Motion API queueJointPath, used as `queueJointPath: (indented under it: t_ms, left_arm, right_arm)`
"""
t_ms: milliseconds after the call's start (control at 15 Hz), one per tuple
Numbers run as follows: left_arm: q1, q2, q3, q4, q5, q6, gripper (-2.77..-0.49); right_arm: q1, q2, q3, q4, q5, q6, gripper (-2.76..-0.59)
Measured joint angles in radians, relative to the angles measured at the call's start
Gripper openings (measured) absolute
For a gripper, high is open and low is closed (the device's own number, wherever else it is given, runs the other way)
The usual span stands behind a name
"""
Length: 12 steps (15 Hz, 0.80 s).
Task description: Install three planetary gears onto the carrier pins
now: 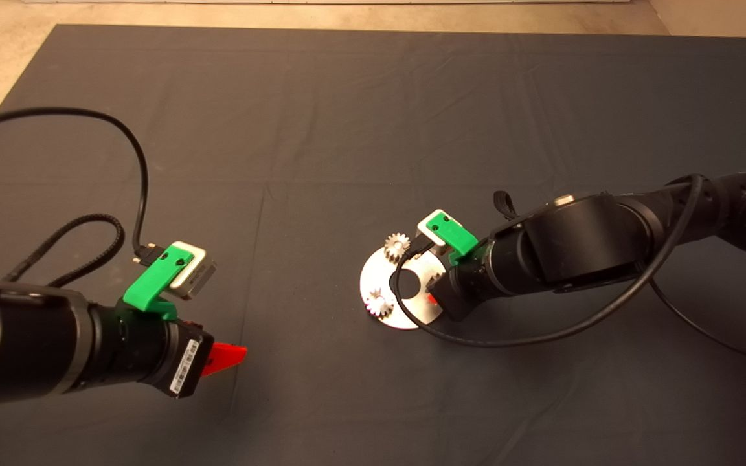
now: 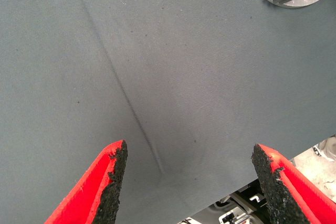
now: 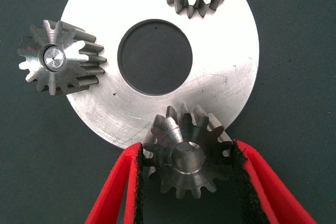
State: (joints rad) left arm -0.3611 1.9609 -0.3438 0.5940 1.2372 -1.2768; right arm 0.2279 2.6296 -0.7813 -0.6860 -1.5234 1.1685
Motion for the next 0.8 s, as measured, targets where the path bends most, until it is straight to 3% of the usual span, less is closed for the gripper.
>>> queueJointPath:
  t_ms: [800]
  left_arm:
    - [0.0,-0.002,0.0,0.0,0.0,0.0,-1.62]
  right_arm:
    - [0.0,-0.001,-0.003,-0.002,0.001,-0.054,-2.42]
